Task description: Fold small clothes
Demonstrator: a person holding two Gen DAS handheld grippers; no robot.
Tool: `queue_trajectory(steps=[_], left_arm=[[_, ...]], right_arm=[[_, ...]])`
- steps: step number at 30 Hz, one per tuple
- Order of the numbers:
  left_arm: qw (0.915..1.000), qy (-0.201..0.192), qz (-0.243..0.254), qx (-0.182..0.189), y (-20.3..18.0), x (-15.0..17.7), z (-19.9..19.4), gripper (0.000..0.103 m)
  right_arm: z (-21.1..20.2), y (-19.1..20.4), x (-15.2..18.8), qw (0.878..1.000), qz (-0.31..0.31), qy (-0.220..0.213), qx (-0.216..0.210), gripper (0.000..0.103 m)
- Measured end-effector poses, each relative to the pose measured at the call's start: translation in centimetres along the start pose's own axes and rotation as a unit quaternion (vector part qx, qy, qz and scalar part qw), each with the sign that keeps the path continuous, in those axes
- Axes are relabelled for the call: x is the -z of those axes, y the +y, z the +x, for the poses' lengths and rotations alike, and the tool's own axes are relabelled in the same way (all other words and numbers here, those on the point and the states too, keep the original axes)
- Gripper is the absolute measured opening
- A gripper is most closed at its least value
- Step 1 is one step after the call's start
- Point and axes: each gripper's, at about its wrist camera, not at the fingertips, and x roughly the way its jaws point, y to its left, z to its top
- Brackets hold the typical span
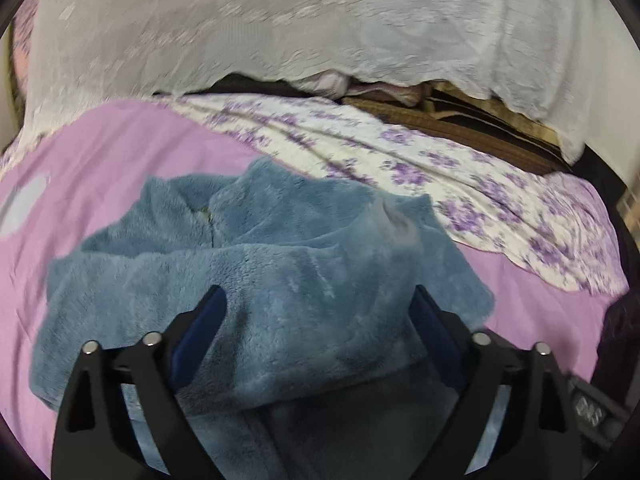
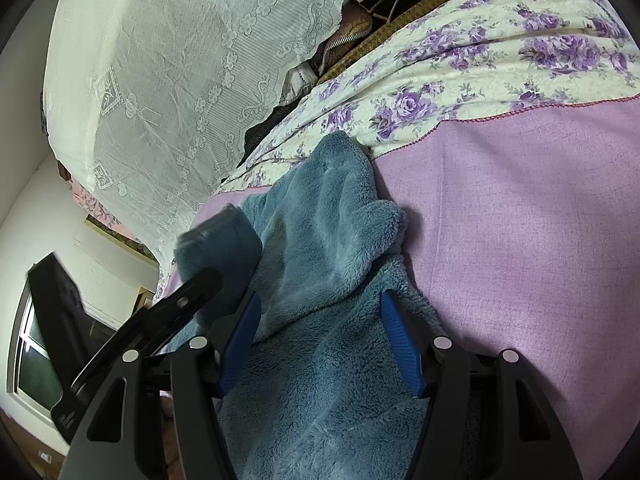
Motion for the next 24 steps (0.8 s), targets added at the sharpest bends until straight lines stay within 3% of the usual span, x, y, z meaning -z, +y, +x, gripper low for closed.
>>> queue_trajectory(steps=[4, 6, 11, 14, 19, 24], left_arm=[[0.998, -0.031, 0.05, -0.025, 1.1, 0.3, -3.1, 0.095], [0.9969, -0.043, 0.05, -0.043, 2.7, 0.4, -4.5, 0.095], [0.9893, -0.074, 0.025, -0.123, 10.6, 2.2, -8.8, 0.096], [0.9831, -0.066, 0.036, -0.167, 14.9, 4.6, -10.2, 0.096], [0.986, -0.049, 0.035, -0.155, 18.0, 7.6, -10.2, 0.096], [0.9905, -0.031, 0.049, -0.125, 17.5, 8.2, -8.2, 0.096]], right_arm=[[-0.1, -0.1, 0.0, 1.0, 0.004, 0.0, -0.004, 0.063], [-0.3, -0.2, -0.2, 1.0, 0.01, -0.001, -0.01, 0.063], [-1.2, -0.3, -0.6, 0.999, 0.026, -0.012, -0.024, 0.063], [-1.4, 0.5, -0.5, 0.999, 0.017, -0.01, -0.029, 0.063], [-1.0, 2.8, 0.3, 1.0, -0.012, 0.004, -0.028, 0.063], [-0.4, 3.8, 0.4, 0.999, -0.024, 0.016, -0.015, 0.066]])
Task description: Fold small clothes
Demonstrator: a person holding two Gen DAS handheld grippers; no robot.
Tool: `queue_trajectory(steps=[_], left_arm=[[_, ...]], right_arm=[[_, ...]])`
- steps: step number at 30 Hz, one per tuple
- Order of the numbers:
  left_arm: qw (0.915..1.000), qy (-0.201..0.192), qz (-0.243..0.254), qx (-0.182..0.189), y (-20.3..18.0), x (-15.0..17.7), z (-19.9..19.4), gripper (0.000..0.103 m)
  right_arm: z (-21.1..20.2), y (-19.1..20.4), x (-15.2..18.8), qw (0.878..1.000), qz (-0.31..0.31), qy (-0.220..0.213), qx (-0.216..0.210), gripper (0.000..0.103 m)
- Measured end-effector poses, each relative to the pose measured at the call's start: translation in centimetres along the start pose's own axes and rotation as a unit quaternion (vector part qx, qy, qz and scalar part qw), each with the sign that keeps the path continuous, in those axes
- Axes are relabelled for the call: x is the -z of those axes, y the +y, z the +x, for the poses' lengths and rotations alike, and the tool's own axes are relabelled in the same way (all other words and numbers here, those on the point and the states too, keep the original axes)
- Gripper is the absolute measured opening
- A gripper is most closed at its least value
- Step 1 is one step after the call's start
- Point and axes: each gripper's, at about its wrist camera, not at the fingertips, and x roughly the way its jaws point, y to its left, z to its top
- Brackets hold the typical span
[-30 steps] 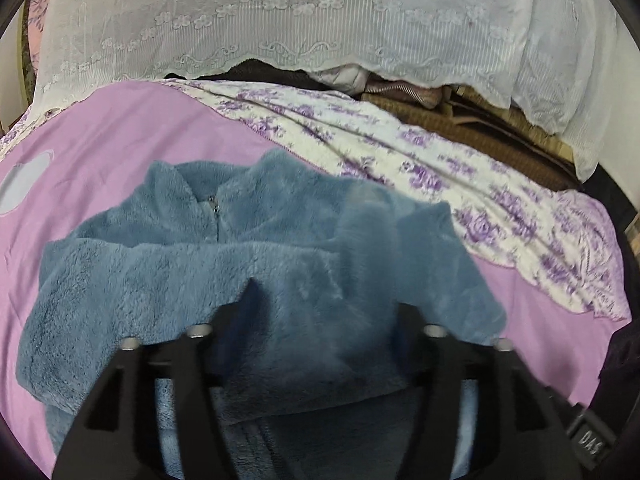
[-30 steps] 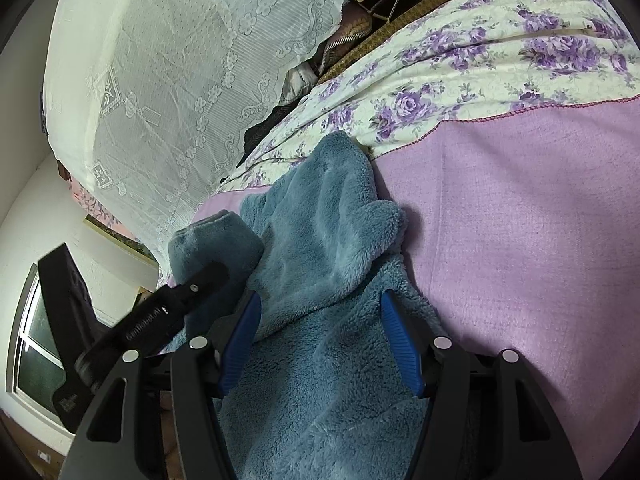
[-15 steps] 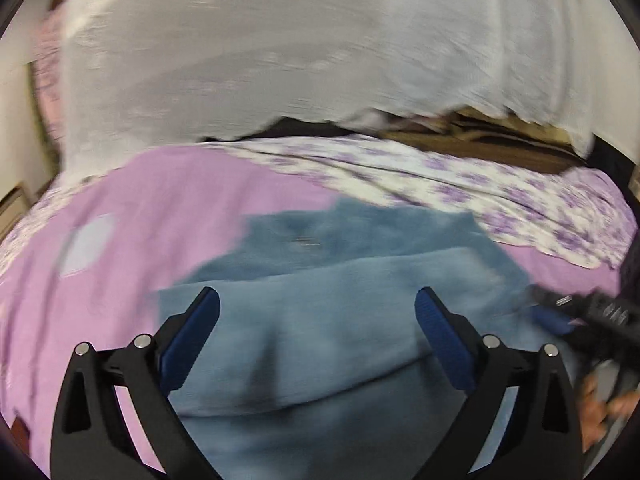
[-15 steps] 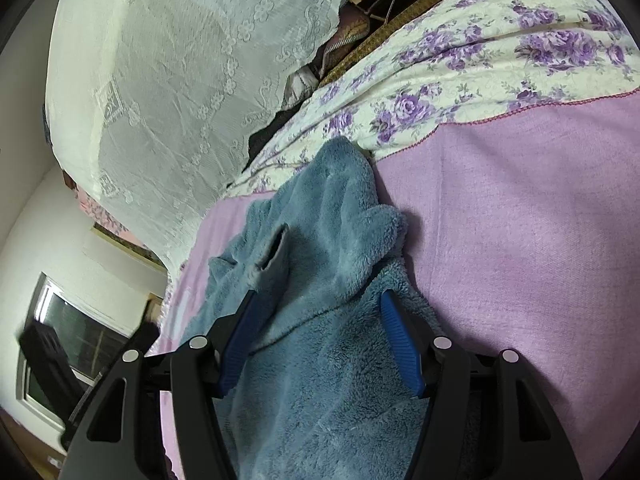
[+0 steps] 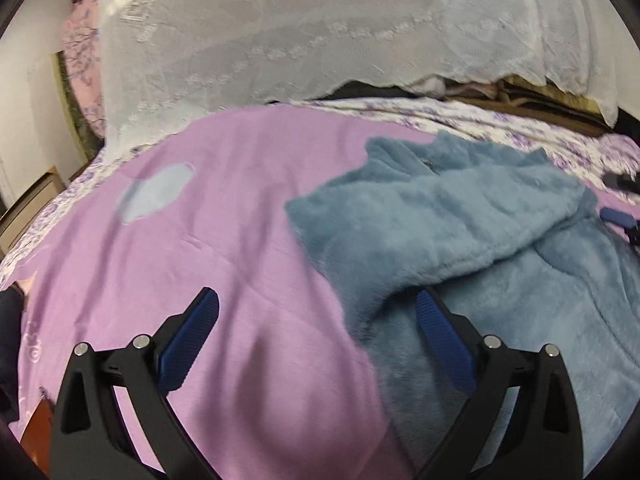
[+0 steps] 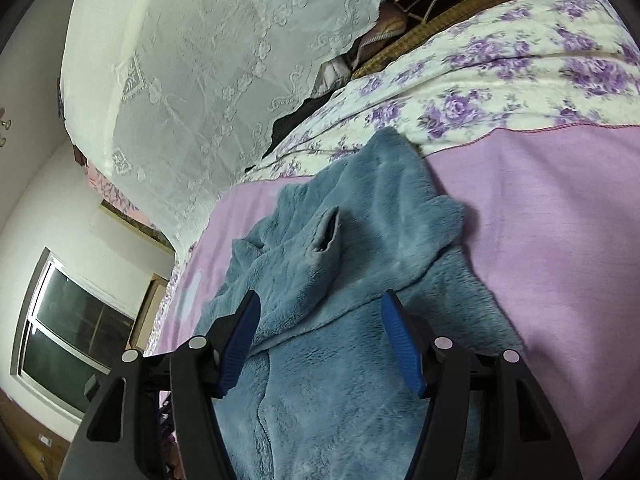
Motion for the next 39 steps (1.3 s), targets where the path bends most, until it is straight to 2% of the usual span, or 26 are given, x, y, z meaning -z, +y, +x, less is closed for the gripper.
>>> queue_trajectory(steps=[3, 5, 7, 8, 9, 10, 13, 16, 17, 18, 20, 22, 25, 27, 30, 32, 34, 39], left_arm=[[0.9993, 0.02, 0.016, -0.025, -0.9, 0.1, 1.2, 0.096], [0.9962, 0.069, 0.013, -0.051, -0.9, 0.3, 3.4, 0.097], [0.9936, 0.105, -0.003, -0.043, -0.3, 0.5, 4.8, 0.099], [0.9936, 0.106, -0.014, -0.036, 0.1, 0.5, 4.8, 0.099], [0.9935, 0.106, -0.02, -0.035, 0.3, 0.6, 4.7, 0.099], [0.9935, 0.107, -0.019, -0.036, 0.2, 0.7, 4.8, 0.099], [0.9935, 0.103, -0.007, -0.048, -0.2, 0.7, 4.6, 0.099], [0.9931, 0.107, -0.008, -0.046, -0.1, 0.8, 4.7, 0.099], [0.9928, 0.112, -0.015, -0.038, 0.1, 0.8, 4.9, 0.099], [0.9926, 0.116, -0.021, -0.031, 0.3, 0.9, 4.9, 0.099], [0.9919, 0.12, -0.039, -0.015, 1.0, 1.0, 4.9, 0.099], [0.9924, 0.109, -0.056, 0.0, 1.6, 1.1, 4.1, 0.099], [0.9927, 0.077, -0.09, 0.023, 2.8, 1.2, 2.3, 0.099], [0.9908, 0.06, -0.117, 0.029, 4.0, 1.4, 1.2, 0.099], [0.988, 0.049, -0.145, 0.025, 5.2, 1.7, 0.1, 0.099], [0.9856, 0.033, -0.162, 0.035, 5.6, 1.1, -0.5, 0.099], [0.9859, 0.032, -0.156, 0.05, 4.9, -0.4, -0.4, 0.099], [0.9871, 0.03, -0.127, 0.093, 0.3, -5.2, 1.2, 0.099]], right_arm=[[1.2, 0.0, -0.7, 1.0, 0.005, 0.006, 0.015, 0.066], [2.3, 0.2, -1.2, 1.0, 0.007, 0.014, 0.026, 0.066], [3.6, 0.8, -1.6, 0.999, -0.003, 0.021, 0.037, 0.065], [3.9, 1.1, -1.7, 0.999, -0.01, 0.02, 0.041, 0.059], [4.2, 1.7, -1.8, 0.998, -0.025, 0.016, 0.048, 0.037], [4.4, 2.0, -1.9, 0.998, -0.032, 0.014, 0.046, 0.009], [3.7, 2.2, -2.1, 0.998, -0.042, -0.009, 0.044, 0.009], [3.8, -0.1, -2.3, 0.995, -0.033, -0.002, 0.095, 0.009], [4.5, -1.8, -2.3, 0.995, -0.011, 0.016, 0.094, 0.009], [4.7, -3.1, -2.4, 0.997, 0.019, 0.025, 0.066, 0.008], [4.4, -3.1, -2.6, 0.998, 0.021, 0.024, 0.055, 0.01], [4.2, -2.0, -2.4, 0.998, -0.012, 0.015, 0.06, 0.017], [3.6, -1.0, -2.4, 0.998, -0.033, 0.007, 0.051, 0.039], [2.3, -0.4, -2.8, 0.998, -0.036, -0.016, 0.046, 0.045], [0.2, 0.7, -3.6, 0.995, -0.048, -0.066, 0.057, 0.046], [-0.1, 1.6, -3.9, 0.995, -0.056, -0.073, 0.046, 0.046], [0.7, 2.5, -4.0, 0.996, -0.066, -0.053, 0.034, 0.039], [5.2, 4.7, -4.5, 0.994, -0.094, 0.006, 0.049, 0.035]])
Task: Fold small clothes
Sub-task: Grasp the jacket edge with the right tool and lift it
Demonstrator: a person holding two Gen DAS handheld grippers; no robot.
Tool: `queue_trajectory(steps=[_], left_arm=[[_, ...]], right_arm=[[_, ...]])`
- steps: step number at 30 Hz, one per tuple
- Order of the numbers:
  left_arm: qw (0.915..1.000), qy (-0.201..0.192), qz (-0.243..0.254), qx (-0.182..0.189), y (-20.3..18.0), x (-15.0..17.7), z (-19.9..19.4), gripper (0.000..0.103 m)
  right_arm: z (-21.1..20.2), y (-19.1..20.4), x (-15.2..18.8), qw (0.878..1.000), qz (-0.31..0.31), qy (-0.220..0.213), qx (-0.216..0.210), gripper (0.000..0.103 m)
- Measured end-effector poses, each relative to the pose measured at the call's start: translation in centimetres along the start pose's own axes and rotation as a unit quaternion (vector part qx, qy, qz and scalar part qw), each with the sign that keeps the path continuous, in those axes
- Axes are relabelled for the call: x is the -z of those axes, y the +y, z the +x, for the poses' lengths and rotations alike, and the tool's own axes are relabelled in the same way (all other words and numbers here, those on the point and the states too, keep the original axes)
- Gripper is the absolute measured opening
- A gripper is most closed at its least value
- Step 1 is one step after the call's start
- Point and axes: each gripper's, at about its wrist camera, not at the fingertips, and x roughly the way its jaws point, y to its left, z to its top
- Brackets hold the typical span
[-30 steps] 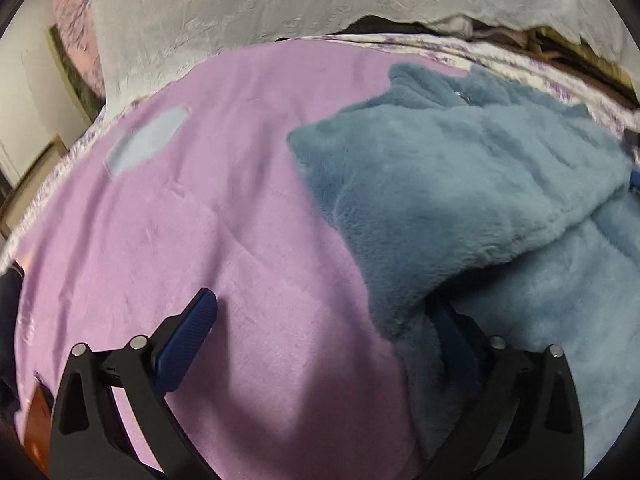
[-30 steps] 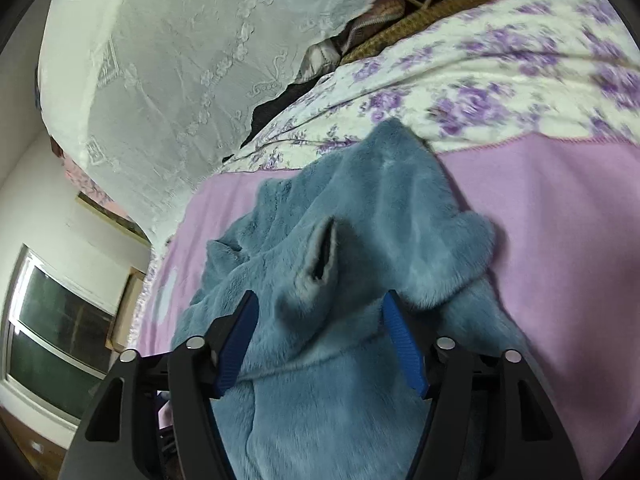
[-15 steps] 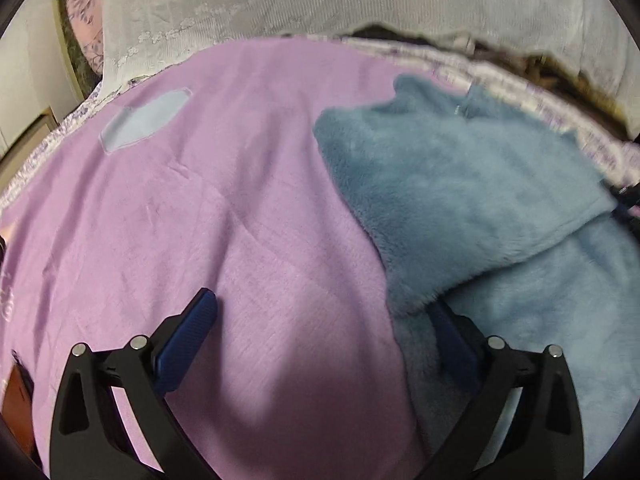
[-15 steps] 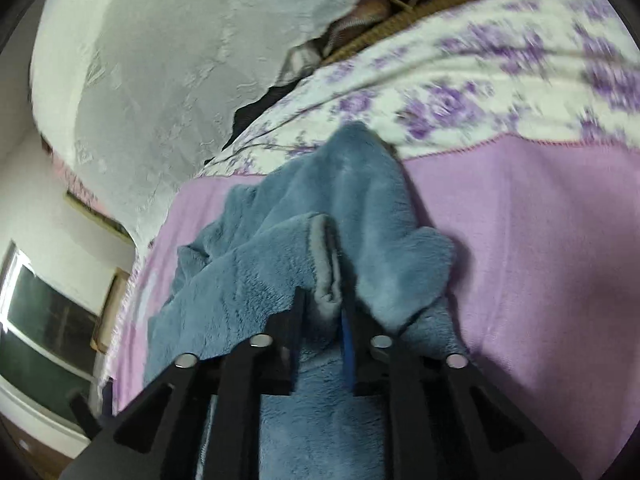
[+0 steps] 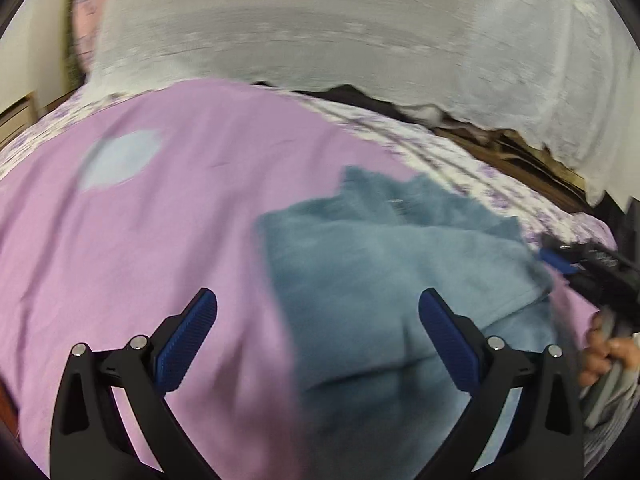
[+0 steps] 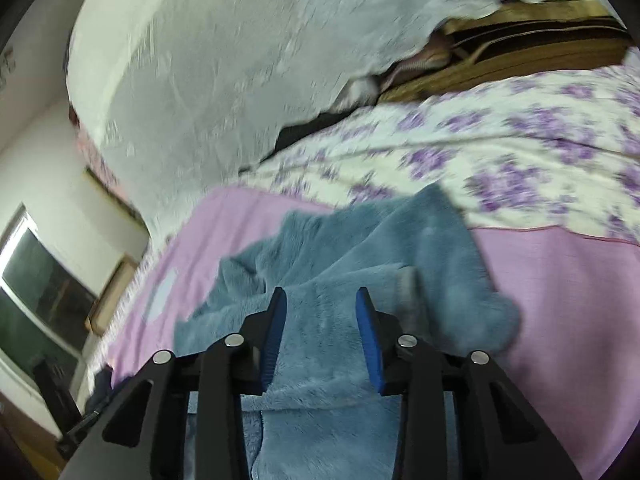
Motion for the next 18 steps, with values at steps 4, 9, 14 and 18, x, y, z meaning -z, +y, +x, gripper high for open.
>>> queue_trajectory(steps=[4, 9, 14, 18], left_arm=[[0.9988, 0.044, 0.019, 0.002, -3.2, -0.6, 5.2, 0.099], [0.9963, 0.083, -0.007, -0.018, -1.4, 0.4, 9.1, 0.099], [0.9992, 0.039, -0.007, -0.011, -1.7, 0.4, 6.9, 0.099], [0.9993, 0.018, -0.032, 0.007, -0.7, 0.2, 5.6, 0.099]], right_arm=[[3.1, 0.4, -0.4, 0.999, -0.021, 0.038, 0.014, 0.035], [5.1, -3.3, -0.5, 0.999, 0.016, 0.052, -0.005, 0.013], [2.4, -2.6, -0.4, 0.999, 0.017, 0.027, -0.032, 0.018], [0.6, -1.0, -0.1, 0.999, -0.019, 0.021, -0.031, 0.024]])
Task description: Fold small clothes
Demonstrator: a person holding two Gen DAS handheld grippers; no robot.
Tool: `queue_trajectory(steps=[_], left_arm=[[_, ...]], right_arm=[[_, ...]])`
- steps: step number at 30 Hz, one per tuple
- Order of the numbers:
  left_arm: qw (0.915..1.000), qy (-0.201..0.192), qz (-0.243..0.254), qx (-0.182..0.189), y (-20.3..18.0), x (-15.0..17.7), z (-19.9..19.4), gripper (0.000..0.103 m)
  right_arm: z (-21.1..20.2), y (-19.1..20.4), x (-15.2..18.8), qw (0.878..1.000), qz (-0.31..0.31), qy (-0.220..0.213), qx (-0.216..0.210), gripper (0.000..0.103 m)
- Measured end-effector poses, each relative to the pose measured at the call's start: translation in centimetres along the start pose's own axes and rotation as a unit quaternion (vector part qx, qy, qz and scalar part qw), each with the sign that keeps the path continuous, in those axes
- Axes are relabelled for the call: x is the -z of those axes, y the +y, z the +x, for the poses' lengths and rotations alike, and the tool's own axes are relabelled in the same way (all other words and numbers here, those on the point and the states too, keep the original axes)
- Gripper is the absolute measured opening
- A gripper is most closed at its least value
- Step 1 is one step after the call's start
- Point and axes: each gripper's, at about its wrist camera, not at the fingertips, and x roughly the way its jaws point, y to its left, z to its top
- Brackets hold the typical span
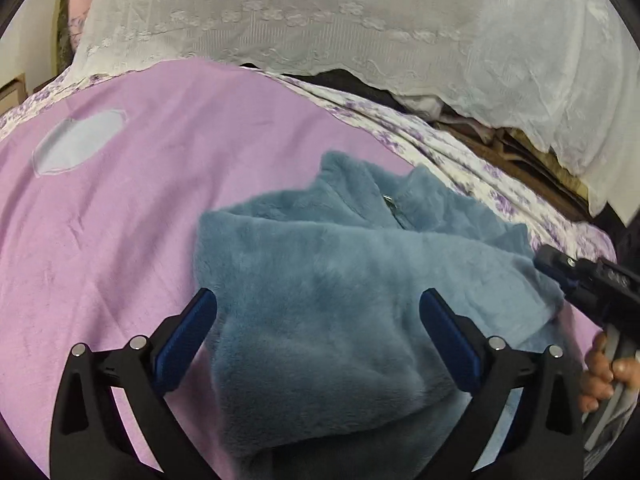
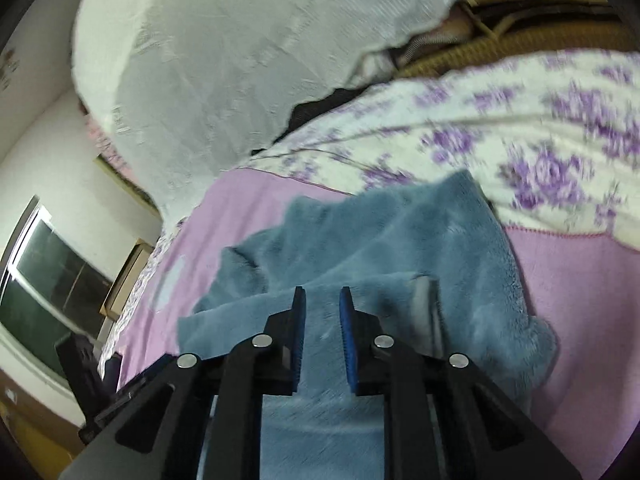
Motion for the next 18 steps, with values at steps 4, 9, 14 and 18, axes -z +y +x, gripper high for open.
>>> queue_trajectory(steps=[4, 9, 14, 18], left_arm=[[0.9969, 0.074, -0.024, -0.011, 1.6, 0.4, 3.6, 0.099], [0.9981, 0.053, -0.028, -0.017, 1.1, -0.3, 1.9, 0.099], [0.9988, 0.036, 0.003, -0.033, -1.5, -3.3, 2.5, 0.099], [0.9917, 0.06, 0.061, -0.096, -3.8, -2.4, 7.3, 0.099]], right_arm=[[2.9, -1.5, 1.4, 0.998, 0.003, 0.044, 0.046, 0.025], [0.9, 0.2, 0.4, 0.999, -0.008, 0.008, 0.05, 0.028], [3.2, 3.7, -1.3, 0.998, -0.041, 0.024, 0.036, 0.029], [7.8, 4.2, 0.1, 0.99, -0.098, 0.069, 0.077, 0.037]])
